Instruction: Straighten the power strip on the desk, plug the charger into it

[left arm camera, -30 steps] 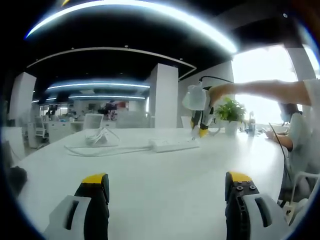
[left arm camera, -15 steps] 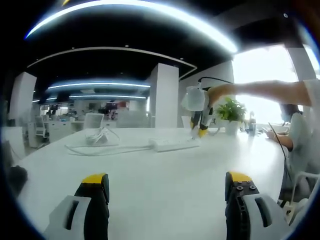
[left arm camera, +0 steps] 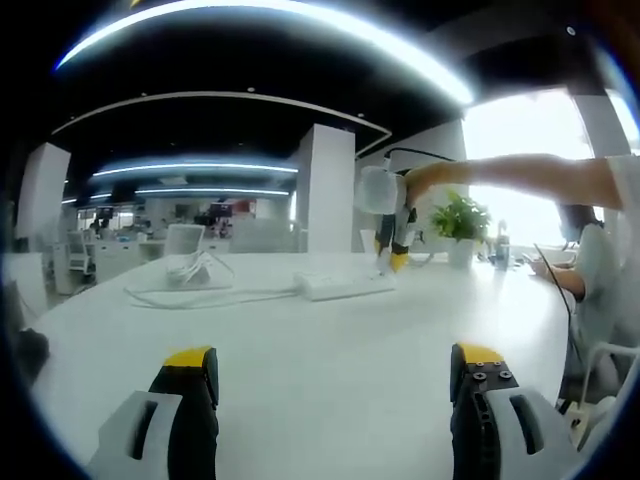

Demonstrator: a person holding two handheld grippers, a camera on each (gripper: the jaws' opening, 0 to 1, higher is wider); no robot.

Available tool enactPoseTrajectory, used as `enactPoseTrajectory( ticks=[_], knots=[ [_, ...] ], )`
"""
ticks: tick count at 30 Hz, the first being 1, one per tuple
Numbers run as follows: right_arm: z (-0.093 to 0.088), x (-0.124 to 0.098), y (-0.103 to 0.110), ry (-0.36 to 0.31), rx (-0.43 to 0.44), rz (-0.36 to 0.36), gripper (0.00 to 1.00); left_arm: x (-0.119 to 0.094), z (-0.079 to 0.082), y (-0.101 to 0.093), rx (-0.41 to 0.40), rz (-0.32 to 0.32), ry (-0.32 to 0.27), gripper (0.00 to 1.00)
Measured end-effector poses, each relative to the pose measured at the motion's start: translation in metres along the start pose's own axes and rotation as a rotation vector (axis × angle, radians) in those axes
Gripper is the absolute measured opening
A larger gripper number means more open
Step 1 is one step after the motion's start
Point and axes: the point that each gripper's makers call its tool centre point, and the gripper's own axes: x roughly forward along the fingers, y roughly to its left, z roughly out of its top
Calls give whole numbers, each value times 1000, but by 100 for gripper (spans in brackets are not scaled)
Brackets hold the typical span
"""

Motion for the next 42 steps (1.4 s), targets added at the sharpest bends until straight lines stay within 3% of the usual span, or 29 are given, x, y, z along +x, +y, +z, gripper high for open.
enactPoseTrajectory(
  ticks=[8, 19, 25, 35, 36, 42],
  knots=[
    [1, 1, -1, -31, 50, 6, 25, 4, -4, -1, -3, 1, 11, 99],
    [4, 0, -1, -12, 70, -4, 25, 8, 0, -10, 11, -16, 12, 99],
    [6, -3, 3, -47, 97, 22, 25, 7, -1, -7, 10, -7, 16, 99],
    [7, -5, 4, -113, 69, 1, 28, 7, -1, -4, 8, -2, 18, 99],
    [15, -9, 3, -176, 77, -3, 29, 7, -1, -4, 9, -1, 16, 99],
    [13, -18, 1, -187, 91, -20, 44, 7, 0, -6, 7, -7, 12, 99]
  ],
)
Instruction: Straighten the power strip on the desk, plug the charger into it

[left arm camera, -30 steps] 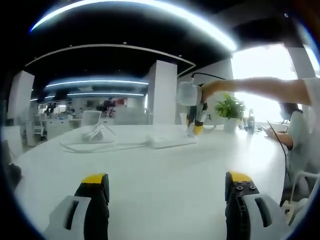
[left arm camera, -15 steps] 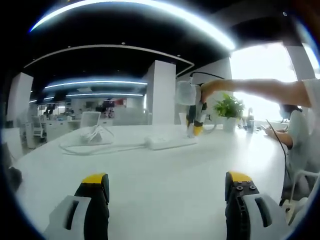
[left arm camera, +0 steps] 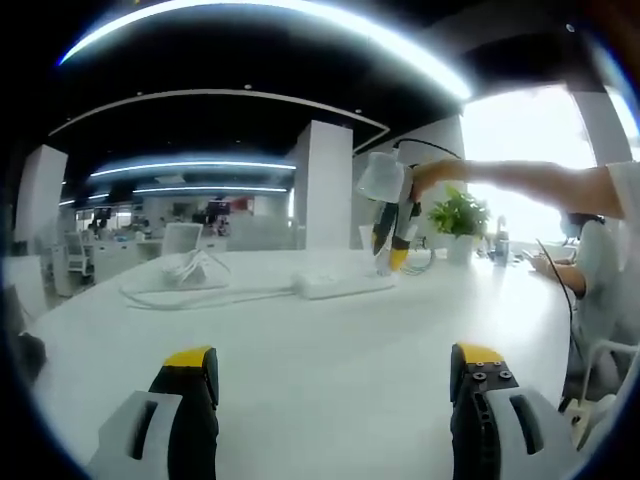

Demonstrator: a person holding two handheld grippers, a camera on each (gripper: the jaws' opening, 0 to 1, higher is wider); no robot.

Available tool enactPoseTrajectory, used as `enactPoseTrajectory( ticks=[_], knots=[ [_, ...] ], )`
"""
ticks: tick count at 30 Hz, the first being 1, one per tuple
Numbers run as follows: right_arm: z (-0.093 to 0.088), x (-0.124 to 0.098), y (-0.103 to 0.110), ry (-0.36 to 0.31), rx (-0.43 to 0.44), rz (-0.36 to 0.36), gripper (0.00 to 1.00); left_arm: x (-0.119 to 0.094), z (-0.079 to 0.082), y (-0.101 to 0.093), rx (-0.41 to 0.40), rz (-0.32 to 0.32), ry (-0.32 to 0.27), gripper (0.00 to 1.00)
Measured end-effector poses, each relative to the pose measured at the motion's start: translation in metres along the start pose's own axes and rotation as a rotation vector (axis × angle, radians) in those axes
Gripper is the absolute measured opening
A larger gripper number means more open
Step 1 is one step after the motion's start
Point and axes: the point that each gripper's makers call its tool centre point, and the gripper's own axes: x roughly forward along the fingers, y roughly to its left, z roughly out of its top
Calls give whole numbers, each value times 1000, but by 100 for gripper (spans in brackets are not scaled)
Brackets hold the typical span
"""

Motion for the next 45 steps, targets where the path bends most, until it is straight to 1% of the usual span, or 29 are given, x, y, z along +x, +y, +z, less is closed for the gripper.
enactPoseTrajectory(
  ticks=[2, 3, 4, 5, 7, 8, 11, 21, 23, 25, 26, 30, 32, 37, 41, 43, 44, 45],
  knots=[
    [1, -2, -2, -11, -10, -13, 48, -1, 0, -1, 2, -1, -1, 99],
    [1, -4, -1, -18, 3, -5, 48, -1, 0, -1, 1, -1, -1, 99],
    [4, -5, -2, -43, 12, -9, 48, -2, 0, 0, 0, 0, -1, 99],
    [7, -7, -6, -71, 26, -27, 47, -2, 0, 1, 0, 2, -1, 99],
    [10, -10, -10, -105, 46, -40, 45, -3, 0, 2, -2, 5, -3, 99],
    [10, -11, -11, -110, 54, -46, 45, -3, 0, 3, -2, 7, -3, 99],
    [6, -9, -10, -97, 61, -51, 43, -4, 1, 3, -2, 8, -6, 99],
    [-7, -1, 2, -50, 37, -25, 43, -5, 0, 2, -3, 6, -6, 99],
    [-9, 1, 3, -45, 37, -19, 39, -5, 0, 2, -3, 6, -6, 99],
    [-9, 2, 7, -48, 39, 0, 33, -5, 0, 1, -2, 4, -4, 99],
    [-9, 2, 8, -49, 38, 4, 32, -5, 0, 1, -3, 4, -4, 99],
    [-9, 1, 8, -50, 35, -1, 30, -4, 0, 1, -2, 5, -2, 99],
    [-10, 1, 6, -43, 16, -21, 26, -3, 0, 1, -1, 4, -3, 99],
    [-10, 1, 3, -20, 10, -20, 25, -1, 0, 0, 0, 0, 0, 99],
    [-10, 2, 0, -3, 19, 10, 24, 1, 0, -3, 0, -7, 2, 99],
    [-10, 3, -1, 19, 23, 35, 23, 3, 0, -5, 2, -10, 2, 99],
    [-10, 4, -2, 42, 49, 62, 23, 4, 0, -5, 2, -12, 4, 99],
    [-9, 4, -2, 50, 52, 74, 23, 5, 0, -5, 3, -13, 5, 99]
  ],
)
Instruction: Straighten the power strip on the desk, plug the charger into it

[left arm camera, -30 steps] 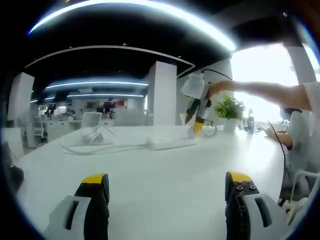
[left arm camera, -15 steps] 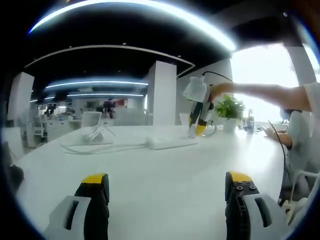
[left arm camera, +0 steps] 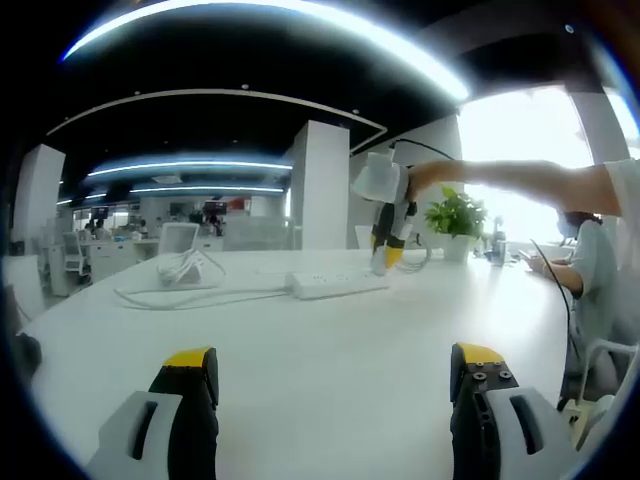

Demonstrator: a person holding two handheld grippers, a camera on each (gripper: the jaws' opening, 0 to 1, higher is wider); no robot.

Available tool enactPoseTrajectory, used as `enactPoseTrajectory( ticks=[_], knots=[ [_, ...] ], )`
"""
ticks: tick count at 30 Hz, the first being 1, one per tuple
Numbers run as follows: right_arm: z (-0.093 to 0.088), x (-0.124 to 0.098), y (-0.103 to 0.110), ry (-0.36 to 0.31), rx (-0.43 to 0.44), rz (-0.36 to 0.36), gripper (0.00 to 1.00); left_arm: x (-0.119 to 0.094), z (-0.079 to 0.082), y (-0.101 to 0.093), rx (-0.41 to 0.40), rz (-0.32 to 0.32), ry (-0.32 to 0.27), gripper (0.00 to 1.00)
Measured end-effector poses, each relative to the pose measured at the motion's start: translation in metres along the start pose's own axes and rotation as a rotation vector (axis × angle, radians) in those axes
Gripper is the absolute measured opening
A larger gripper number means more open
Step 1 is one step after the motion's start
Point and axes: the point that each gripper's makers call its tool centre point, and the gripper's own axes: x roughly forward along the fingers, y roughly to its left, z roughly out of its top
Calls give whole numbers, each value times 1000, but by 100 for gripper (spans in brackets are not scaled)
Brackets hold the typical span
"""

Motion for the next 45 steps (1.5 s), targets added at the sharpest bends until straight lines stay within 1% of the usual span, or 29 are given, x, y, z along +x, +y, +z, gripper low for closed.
enactPoseTrajectory(
  ticks=[1, 2, 3, 7, 10, 14, 15, 16, 18, 19, 20, 22, 24, 25, 28, 30, 31, 32, 33, 36, 38, 39, 40, 41, 42, 44, 45],
  knots=[
    [-2, 1, -1, 40, 16, 16, 23, 1, 1, 0, 0, 0, -1, 99],
    [1, 4, -3, 35, 9, 21, 23, 1, 2, 1, 0, 0, -5, 99],
    [4, 5, -3, 30, 34, 38, 23, 1, 3, 1, -2, 1, -8, 99],
    [2, 6, -1, 46, 23, 35, 22, 0, 6, 5, -2, 10, -13, 99],
    [2, 7, 0, 37, 20, 26, 22, 1, 7, 6, -3, 14, -16, 99],
    [3, 9, 1, 7, 25, 8, 22, 3, 9, 1, -1, 3, -22, 99],
    [4, 10, 0, -13, 10, 6, 23, 3, 10, 0, -1, 2, -25, 99],
    [3, 10, 1, -35, 23, 6, 23, 2, 10, -1, -1, 0, -26, 99],
    [7, 9, 1, -136, 31, 22, 23, 1, 9, -2, -2, -1, -25, 99],
    [9, 8, 1, -207, 35, 34, 23, 0, 9, -2, -3, 0, -26, 99],
    [10, 6, 1, -261, 50, 38, 23, -1, 9, -2, -4, 0, -27, 99],
    [11, 5, 0, -336, 66, 37, 23, -2, 8, -2, -6, 3, -26, 99],
    [12, 4, 0, -388, 63, 37, 23, -2, 6, -2, -10, 5, -21, 99],
    [11, 3, 0, -401, 65, 40, 23, -1, 5, -3, -12, 5, -21, 99],
    [14, 3, -2, -393, 55, 31, 23, 0, 6, -8, -4, -3, -19, 99],
    [15, 4, -3, -365, 37, 12, 25, 0, 6, -9, 4, -8, -15, 99],
    [15, 3, -3, -360, 30, 6, 25, -1, 7, -9, 8, -8, -14, 99],
    [16, 3, -6, -363, -10, -19, 25, -2, 8, -8, 11, -4, -16, 99],
    [16, 3, -6, -369, -5, -31, 25, -3, 10, -7, 11, -1, -21, 99],
    [20, -1, -10, -427, -16, -50, 27, -7, 12, -3, 14, 9, -25, 99],
    [28, -11, -12, -487, 14, -64, 29, -9, 11, 0, 13, 18, -24, 99],
    [33, -16, -14, -528, 31, -65, 30, -10, 12, 1, 11, 20, -26, 99],
    [37, -22, -16, -573, 43, -59, 33, -10, 12, 1, 10, 22, -25, 99],
    [39, -25, -17, -590, 53, -61, 38, -10, 12, 1, 12, 23, -24, 99],
    [38, -29, -21, -604, 73, -69, 41, -11, 12, 1, 14, 23, -24, 99],
    [37, -31, -21, -613, 82, -73, 49, -11, 12, 1, 14, 22, -25, 99],
    [37, -32, -20, -624, 85, -74, 50, -11, 13, 0, 15, 21, -26, 99]
  ],
)
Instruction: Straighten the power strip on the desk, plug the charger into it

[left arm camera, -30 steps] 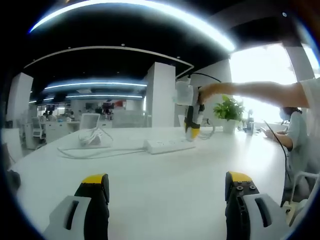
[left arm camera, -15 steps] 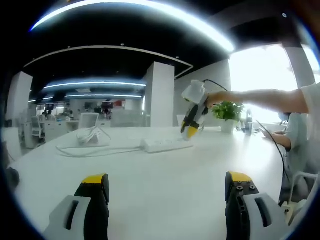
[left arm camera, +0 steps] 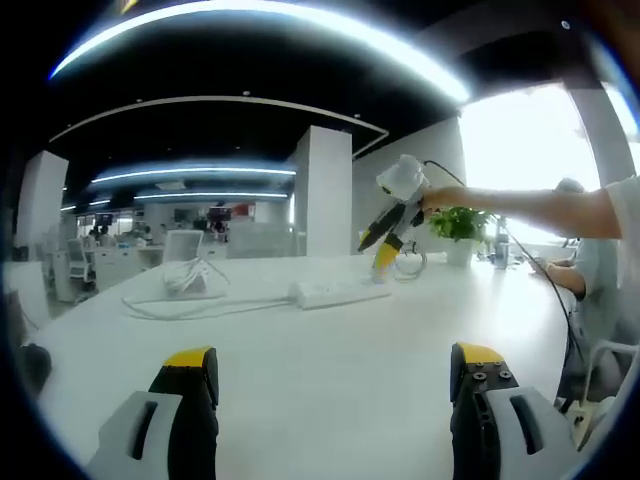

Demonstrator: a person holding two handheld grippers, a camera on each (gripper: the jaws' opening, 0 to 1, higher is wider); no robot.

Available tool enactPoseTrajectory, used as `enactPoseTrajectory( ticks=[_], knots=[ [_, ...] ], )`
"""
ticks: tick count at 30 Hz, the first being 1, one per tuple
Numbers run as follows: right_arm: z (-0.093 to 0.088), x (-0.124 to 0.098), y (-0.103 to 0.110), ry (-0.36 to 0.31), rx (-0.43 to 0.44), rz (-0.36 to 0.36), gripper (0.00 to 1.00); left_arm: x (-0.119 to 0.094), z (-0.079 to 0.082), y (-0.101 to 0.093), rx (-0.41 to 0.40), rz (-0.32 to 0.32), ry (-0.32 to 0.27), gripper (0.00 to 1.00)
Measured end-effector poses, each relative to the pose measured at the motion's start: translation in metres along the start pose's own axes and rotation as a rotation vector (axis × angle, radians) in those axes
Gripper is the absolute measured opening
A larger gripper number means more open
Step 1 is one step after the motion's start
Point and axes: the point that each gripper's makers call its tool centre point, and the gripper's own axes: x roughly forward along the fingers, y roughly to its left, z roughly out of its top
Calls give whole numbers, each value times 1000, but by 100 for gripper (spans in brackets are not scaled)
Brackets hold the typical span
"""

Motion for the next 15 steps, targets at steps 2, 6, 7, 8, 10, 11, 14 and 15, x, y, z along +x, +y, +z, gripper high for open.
enactPoseTrajectory(
  ticks=[2, 6, 7, 8, 10, 11, 14, 15],
  knots=[
    [-1, -1, 3, -15, 9, 2, 51, 0, 1, -1, 2, -2, -2, 99],
    [1, -1, 10, -83, 58, 1, 59, 1, 1, -5, 6, -10, -2, 99],
    [1, -1, 12, -94, 64, -2, 62, 1, 1, -6, 6, -13, -1, 99],
    [2, -1, 13, -110, 70, -6, 64, 1, 1, -7, 7, -14, -2, 99],
    [4, -1, 10, -150, 85, -21, 70, 1, 1, -8, 8, -17, -2, 99],
    [6, -1, 9, -169, 101, -25, 73, 1, 1, -8, 8, -17, -2, 99],
    [10, -3, 11, -212, 121, -26, 77, 1, 2, -9, 8, -17, -4, 99],
    [11, -4, 13, -228, 136, -24, 77, 1, 2, -9, 9, -18, -4, 99]
  ],
)
